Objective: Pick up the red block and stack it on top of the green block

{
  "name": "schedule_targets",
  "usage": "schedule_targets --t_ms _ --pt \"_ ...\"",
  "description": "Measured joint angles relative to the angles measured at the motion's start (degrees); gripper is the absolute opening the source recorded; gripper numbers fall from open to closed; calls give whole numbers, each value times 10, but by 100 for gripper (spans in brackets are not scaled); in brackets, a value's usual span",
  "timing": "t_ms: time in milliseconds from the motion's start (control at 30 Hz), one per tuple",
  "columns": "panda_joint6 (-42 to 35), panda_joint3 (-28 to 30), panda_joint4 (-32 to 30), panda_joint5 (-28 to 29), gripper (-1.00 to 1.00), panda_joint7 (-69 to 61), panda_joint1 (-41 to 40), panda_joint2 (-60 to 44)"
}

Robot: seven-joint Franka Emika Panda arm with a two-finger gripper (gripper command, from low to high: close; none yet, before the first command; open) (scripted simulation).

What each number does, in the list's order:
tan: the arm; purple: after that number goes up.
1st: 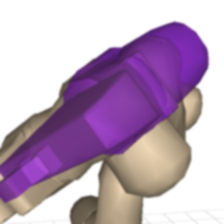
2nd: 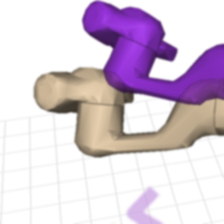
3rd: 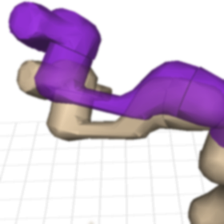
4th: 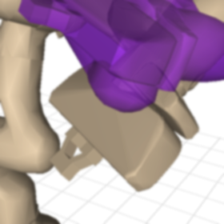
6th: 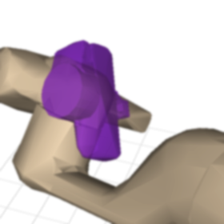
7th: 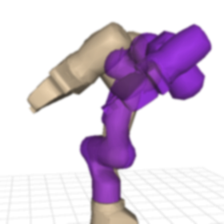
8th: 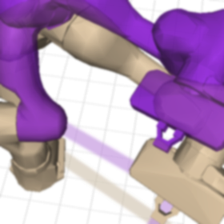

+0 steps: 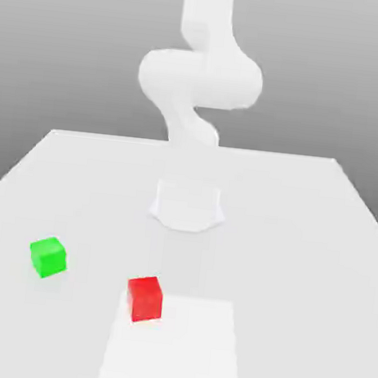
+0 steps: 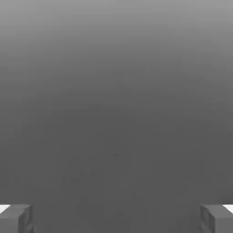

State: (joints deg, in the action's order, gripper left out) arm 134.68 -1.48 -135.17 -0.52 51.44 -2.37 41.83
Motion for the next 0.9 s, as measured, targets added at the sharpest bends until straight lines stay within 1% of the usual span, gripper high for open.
schedule_targets --t_ms 367,533,667,800,900 --pt "143 -65 -163 -15 0 284 -105 -201" --pt "206 -84 -236 -17 0 412 -142 -289" --pt "257 -87 -292 -19 0 512 -160 -360" --pt "322 -75 -294 20 0 562 -163 -440" --pt "375 -39 -286 60 0 592 -137 -502"
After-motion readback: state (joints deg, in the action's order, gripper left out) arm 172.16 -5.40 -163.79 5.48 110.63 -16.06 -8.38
